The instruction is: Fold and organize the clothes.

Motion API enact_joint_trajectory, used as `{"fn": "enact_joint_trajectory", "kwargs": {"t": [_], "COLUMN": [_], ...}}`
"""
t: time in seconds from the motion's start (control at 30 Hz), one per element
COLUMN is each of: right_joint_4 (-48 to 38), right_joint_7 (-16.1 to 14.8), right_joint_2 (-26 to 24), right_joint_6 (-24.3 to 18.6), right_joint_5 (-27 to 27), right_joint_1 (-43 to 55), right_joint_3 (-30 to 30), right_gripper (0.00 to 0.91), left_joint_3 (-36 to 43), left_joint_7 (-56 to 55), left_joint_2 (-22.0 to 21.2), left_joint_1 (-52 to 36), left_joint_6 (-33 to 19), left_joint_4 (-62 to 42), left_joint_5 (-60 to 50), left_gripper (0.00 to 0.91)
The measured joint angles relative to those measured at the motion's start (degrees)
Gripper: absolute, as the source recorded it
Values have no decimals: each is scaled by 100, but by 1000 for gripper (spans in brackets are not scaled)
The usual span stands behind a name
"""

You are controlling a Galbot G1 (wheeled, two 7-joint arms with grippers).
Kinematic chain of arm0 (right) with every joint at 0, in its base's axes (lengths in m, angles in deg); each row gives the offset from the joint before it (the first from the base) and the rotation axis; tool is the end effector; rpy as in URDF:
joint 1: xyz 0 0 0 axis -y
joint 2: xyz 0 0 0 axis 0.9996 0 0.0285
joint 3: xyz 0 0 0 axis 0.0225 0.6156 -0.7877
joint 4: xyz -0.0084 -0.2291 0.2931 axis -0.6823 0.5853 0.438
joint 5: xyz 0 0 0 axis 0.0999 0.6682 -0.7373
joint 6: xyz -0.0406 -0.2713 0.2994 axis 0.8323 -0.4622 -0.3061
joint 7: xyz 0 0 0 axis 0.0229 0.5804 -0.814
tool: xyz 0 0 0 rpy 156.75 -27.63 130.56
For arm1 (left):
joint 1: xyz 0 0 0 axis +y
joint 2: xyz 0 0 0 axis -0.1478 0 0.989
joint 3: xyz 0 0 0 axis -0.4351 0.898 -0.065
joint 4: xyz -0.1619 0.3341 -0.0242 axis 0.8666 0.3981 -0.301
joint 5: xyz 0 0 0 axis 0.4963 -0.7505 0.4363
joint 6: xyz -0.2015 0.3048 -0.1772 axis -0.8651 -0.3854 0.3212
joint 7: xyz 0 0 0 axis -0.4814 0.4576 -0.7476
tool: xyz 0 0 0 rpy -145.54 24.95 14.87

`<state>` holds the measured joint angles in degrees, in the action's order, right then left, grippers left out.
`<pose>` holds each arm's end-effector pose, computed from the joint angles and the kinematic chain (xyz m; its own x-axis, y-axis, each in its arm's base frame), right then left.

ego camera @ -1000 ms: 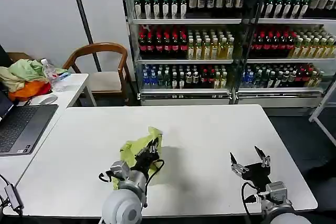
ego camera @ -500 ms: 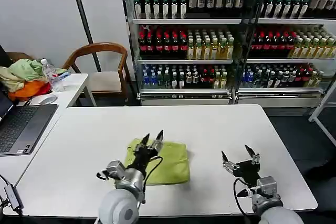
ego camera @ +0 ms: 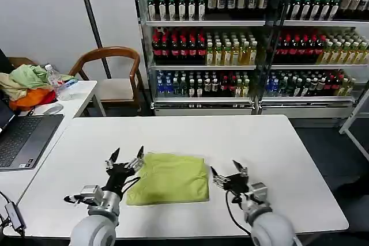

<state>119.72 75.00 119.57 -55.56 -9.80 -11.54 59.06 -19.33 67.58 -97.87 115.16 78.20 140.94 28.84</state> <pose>0.3099 0.0207 -0.2928 -0.8832 -0.3159 0.3466 -0.3181 0.9466 0.0522 0.2895 0.0225 -0.2808 -0.9902 0.0755 0.1177 0.0535 0.9821 -0.1806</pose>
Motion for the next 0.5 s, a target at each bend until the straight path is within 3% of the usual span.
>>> {"fn": "enact_joint_trajectory", "kwargs": {"t": [0.2,0.23,0.27,0.3,0.5], "right_joint_4": [-483,-555,-646,-717,-1098], "right_joint_7": [-32,-39,-38,-38,37], "right_joint_2": [221,250,288,317,464], "right_joint_6": [91,104,120,132,183], "right_joint_5": [-258,-296,-333,-364,-572], "right_joint_1": [563,644,738,812,1136], "right_joint_3": [355,402,452,489,612], "right_gripper": [907,806,101,0,0], "left_joint_3": [-321,-363,-397,-427,-539], "left_joint_7": [40,42,43,43,30], "left_joint_2": [73,84,93,96,97], "left_joint_1": [278,314,351,391,531], "left_joint_6": [-69,-81,-93,-105,-146], "left_joint_4": [31,32,33,33,33], "left_joint_5": [-199,-219,-239,-260,-358], "left_gripper": [907,907,907,907,907]}}
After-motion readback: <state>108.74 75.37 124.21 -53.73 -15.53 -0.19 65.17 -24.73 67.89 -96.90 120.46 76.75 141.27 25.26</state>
